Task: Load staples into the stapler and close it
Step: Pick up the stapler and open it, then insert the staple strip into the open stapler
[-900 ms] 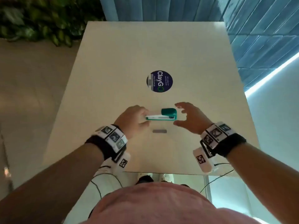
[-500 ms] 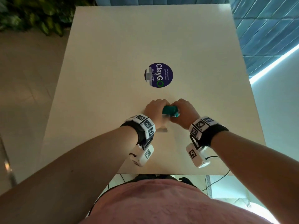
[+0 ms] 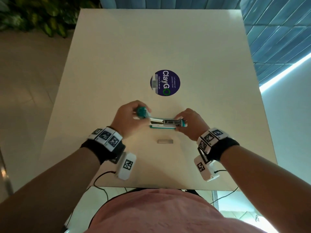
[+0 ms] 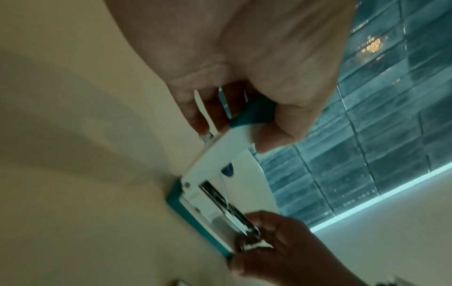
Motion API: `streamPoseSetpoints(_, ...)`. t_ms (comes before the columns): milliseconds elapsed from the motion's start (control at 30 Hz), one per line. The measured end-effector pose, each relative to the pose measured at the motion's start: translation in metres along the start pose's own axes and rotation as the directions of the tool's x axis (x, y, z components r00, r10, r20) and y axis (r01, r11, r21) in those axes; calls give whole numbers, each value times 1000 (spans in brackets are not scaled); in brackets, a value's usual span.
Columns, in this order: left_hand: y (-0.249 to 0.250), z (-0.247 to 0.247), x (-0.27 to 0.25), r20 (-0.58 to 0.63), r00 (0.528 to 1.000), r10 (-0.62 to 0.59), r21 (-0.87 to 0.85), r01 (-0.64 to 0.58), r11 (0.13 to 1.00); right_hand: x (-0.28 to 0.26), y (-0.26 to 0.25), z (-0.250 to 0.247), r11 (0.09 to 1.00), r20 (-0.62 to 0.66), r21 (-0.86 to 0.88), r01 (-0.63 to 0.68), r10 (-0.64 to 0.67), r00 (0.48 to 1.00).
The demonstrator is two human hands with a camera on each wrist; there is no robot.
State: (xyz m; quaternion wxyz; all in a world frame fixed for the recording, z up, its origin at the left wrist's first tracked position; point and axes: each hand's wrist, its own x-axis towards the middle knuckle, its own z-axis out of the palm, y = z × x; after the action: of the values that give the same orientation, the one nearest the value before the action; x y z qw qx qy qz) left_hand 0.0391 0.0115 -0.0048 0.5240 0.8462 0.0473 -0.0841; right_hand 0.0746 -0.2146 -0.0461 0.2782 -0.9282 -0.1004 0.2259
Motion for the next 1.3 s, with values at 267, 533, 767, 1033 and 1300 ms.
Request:
streamPoseSetpoints(267,-56,-36,-7,-64,985,-162,52,165,985,1,3,3,1000,-5,-1,1,-1,1000)
streamPoseSetpoints(533,-62,-14,-3,-75,996,-38,363,63,930,-3,4,6,1000,-19,-10,-7,7,1000)
streamPoseSetpoints(767,-40,33,6,175,978,109,481,-181,858,-40,-28,10,931,-127,-167,325,-347,929)
streamPoseSetpoints(1033,-44,46,7,97,992,83,409,-116,905,-47,-26,45,942,137,-220,252,-226,964)
streamPoseSetpoints(1300,-43,46,6,86,994,68,395,-97,914,-39,-28,14,949,-87,-124,290,-301,950)
